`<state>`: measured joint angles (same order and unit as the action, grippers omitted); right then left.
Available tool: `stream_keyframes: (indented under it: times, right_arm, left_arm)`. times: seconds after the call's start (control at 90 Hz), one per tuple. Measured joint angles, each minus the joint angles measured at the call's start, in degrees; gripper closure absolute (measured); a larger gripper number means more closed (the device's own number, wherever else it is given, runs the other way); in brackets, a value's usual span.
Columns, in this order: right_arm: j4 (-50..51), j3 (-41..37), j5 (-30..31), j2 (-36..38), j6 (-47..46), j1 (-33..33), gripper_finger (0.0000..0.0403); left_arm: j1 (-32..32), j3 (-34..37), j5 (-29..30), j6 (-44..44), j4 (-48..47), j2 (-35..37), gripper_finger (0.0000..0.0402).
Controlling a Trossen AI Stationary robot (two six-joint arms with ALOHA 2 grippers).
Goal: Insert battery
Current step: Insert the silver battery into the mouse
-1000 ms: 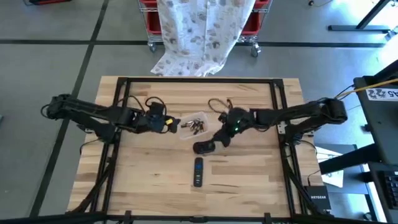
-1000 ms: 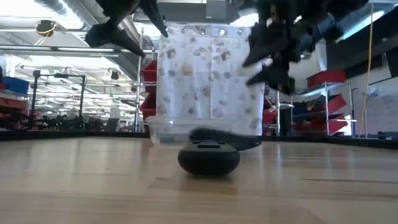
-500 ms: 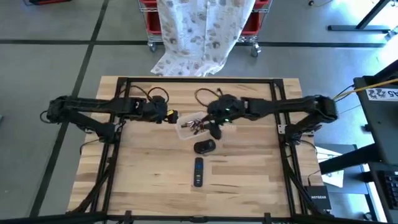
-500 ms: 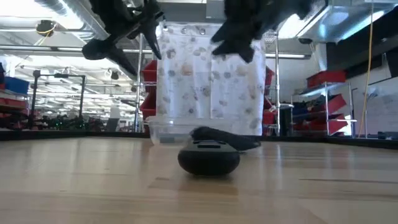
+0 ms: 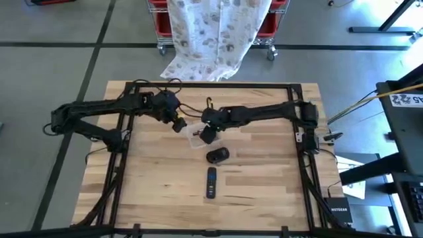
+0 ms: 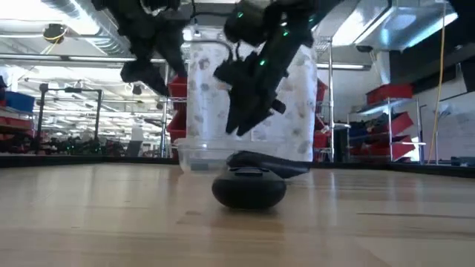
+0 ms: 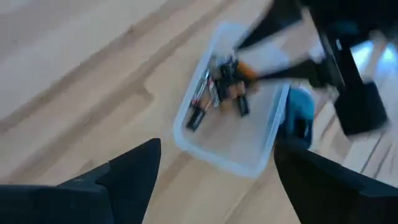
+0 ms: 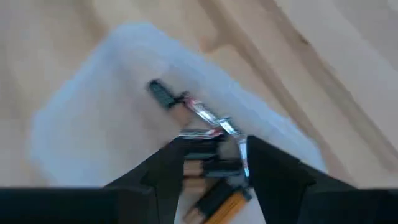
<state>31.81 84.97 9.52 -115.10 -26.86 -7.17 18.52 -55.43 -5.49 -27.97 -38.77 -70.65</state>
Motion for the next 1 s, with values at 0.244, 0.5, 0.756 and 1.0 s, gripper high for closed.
stream_keyframes:
  times: [0.244,0.5,0.756,1.0]
  right_arm:
    - [1.7,0.2,3.0,-1.3,-6.3,-0.8,0.0249]
    - [2.1,-0.2,1.2,-2.0,-7.6,-1.5,0.0249]
    - [0.7,-0.2,-0.3,-4.6,-7.6,-1.5,0.0249]
    - [0.7,-0.2,0.5,-5.9,-9.8,-1.5,0.0249]
  left_arm:
    - [0.5,0.8,-4.9,5.5,-0.8,0.1,0.0105]
    - [0.5,0.8,-7.6,6.9,-1.0,0.1,0.0105]
    - [0.5,0.8,-8.0,5.6,-0.7,0.2,0.0105]
    - [0.5,0.7,-9.6,2.4,-0.6,0.1,0.0105]
